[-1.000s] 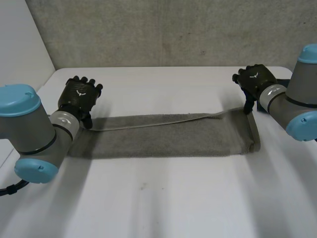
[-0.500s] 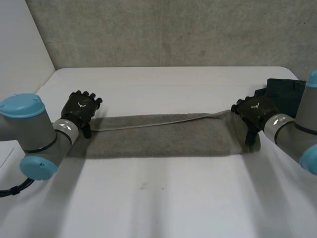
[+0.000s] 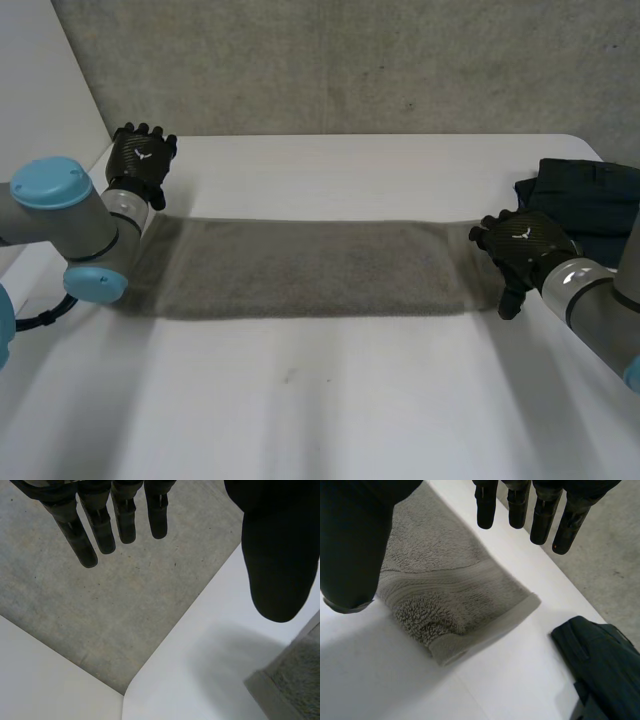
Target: Fold the laundry.
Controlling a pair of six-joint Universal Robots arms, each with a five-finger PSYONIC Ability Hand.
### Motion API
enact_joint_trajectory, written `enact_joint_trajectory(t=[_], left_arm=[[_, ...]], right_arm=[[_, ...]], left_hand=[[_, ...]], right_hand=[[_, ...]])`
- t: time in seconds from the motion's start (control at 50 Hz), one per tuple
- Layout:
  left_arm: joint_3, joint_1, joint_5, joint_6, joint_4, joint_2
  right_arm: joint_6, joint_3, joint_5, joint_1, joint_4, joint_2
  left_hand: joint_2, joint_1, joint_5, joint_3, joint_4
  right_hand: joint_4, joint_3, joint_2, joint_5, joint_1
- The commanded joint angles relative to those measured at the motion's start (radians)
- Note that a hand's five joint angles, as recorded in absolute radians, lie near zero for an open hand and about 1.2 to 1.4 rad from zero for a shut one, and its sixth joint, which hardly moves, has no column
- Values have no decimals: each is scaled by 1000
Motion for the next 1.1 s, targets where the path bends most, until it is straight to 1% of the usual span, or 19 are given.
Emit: enact_joint_trajectory(t=[0.02, 0.06, 0.1, 0.14, 0.22, 0.28, 0.32, 0.48, 0.6, 0.66, 0.68, 0.7, 0.84, 0.92, 0.98, 1.02, 1.08, 1.1], left_arm=[[-162, -10, 1, -3, -10, 107], [-228, -14, 1, -21, -13, 156], [-275, -19, 3, -40, -16, 194], [-346, -23, 6, -77, -19, 255], [-446, -25, 18, -136, -19, 344], [-508, -31, 29, -161, -19, 393], [-530, -34, 35, -164, -18, 409], [-570, -37, 53, -169, -18, 426], [-572, -37, 53, -170, -18, 415], [-573, -39, 53, -172, -18, 415], [-575, -39, 53, -172, -18, 415], [-576, -40, 53, -172, -18, 415], [-581, -45, 52, -172, -18, 427], [-590, -45, 52, -172, -18, 443], [-602, -42, 53, -172, -18, 464], [-608, -40, 53, -172, -18, 473], [-622, -36, 53, -172, -19, 487], [-630, -33, 53, -172, -19, 493]], right_arm=[[0, 74, -19, -40, -37, -40], [0, 79, -26, -44, -44, -39], [0, 81, -32, -53, -51, -37], [2, 79, -35, -63, -56, -30], [2, 74, -42, -79, -86, 12], [2, 65, -43, -83, -128, 48], [2, 61, -45, -85, -148, 70], [2, 24, -46, -93, -165, 157], [26, -1, -52, -93, -165, 183], [71, -19, -65, -94, -160, 194], [83, -22, -69, -96, -159, 194], [106, -27, -77, -97, -160, 193], [124, -27, -74, -148, -148, 158], [115, -2, -78, -200, -128, 96], [91, 24, -89, -269, -96, 56], [36, 42, -101, -328, -88, 39], [-46, 51, -118, -384, -79, 33], [-110, 53, -123, -413, -79, 30]], left_hand=[[48, 45, 44, 49, 44], [39, 36, 35, 40, 36], [36, 33, 32, 37, 33], [36, 33, 32, 37, 33], [33, 30, 29, 34, 30], [33, 30, 29, 34, 30], [33, 30, 29, 34, 30], [33, 30, 29, 34, 30], [33, 30, 29, 34, 30], [33, 30, 29, 34, 30], [33, 30, 29, 34, 30], [33, 30, 29, 34, 30], [33, 30, 29, 34, 30], [33, 30, 29, 34, 30], [33, 30, 29, 34, 30], [33, 30, 29, 34, 30], [30, 27, 26, 31, 27], [24, 21, 20, 25, 21]], right_hand=[[-59, -41, -46, -68, -25], [-58, -40, -44, -67, -24], [18, 36, 32, 9, 52], [28, 45, 41, 18, 61], [83, 101, 97, 74, 117], [183, 201, 196, 173, 217], [253, 271, 267, 244, 287], [377, 394, 390, 367, 410], [497, 515, 511, 488, 531], [746, 764, 759, 736, 780], [895, 913, 909, 886, 929], [1160, 1178, 1174, 1151, 1194], [1163, 1180, 1176, 1153, 1197], [1163, 1180, 1176, 1153, 1197], [1163, 1180, 1176, 1153, 1197], [1163, 1180, 1176, 1153, 1197], [1163, 1180, 1176, 1153, 1197], [1163, 1180, 1176, 1153, 1197]])
